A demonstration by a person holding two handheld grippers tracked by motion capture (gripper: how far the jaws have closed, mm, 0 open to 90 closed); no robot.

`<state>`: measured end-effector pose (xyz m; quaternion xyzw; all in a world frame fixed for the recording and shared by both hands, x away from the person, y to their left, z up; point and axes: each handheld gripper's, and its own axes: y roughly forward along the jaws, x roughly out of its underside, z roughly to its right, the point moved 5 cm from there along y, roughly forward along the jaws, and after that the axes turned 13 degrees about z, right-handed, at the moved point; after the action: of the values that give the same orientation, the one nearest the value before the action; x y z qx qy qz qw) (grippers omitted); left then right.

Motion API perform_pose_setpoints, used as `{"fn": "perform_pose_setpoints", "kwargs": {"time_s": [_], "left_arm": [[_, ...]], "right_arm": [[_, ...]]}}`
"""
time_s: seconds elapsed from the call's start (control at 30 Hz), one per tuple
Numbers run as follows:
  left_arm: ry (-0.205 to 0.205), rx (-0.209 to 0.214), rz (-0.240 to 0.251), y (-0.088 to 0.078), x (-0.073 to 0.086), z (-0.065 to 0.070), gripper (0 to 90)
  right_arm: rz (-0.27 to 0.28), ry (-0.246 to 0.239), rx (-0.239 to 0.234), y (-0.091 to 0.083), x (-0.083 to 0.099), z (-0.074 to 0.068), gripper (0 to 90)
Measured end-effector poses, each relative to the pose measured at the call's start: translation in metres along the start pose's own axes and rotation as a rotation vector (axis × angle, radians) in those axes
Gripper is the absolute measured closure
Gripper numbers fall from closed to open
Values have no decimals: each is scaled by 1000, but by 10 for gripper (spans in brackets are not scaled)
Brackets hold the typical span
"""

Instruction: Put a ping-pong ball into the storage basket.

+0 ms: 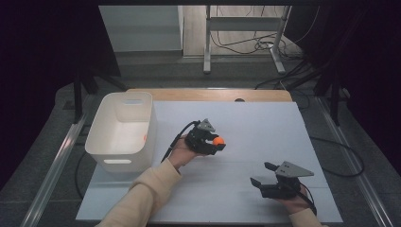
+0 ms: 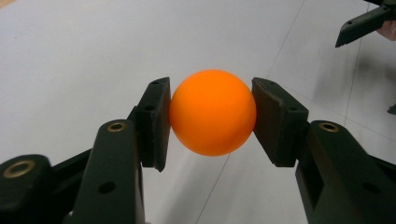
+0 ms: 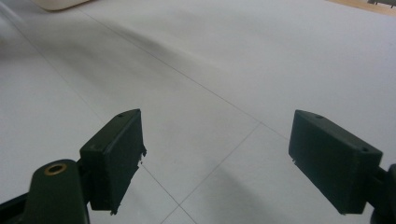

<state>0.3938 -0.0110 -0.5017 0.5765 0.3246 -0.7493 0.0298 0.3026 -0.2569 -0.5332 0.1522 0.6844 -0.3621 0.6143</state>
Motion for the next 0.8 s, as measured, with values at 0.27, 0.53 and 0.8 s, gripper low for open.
{"fn": "perform_pose_setpoints", "kwargs": {"time_s": [0.27,0.53,0.8], "left_arm": [[-5,-8,19,-16,4,0,499],[-11,-9,25,-21,8,-1,499],[2,-8,35,-25,6,-1,500]], "right_arm": [[1,1,3,0,0,0,185],[2,-2,0,1,0,0,185],[4,0,3,0,0,0,185]]}}
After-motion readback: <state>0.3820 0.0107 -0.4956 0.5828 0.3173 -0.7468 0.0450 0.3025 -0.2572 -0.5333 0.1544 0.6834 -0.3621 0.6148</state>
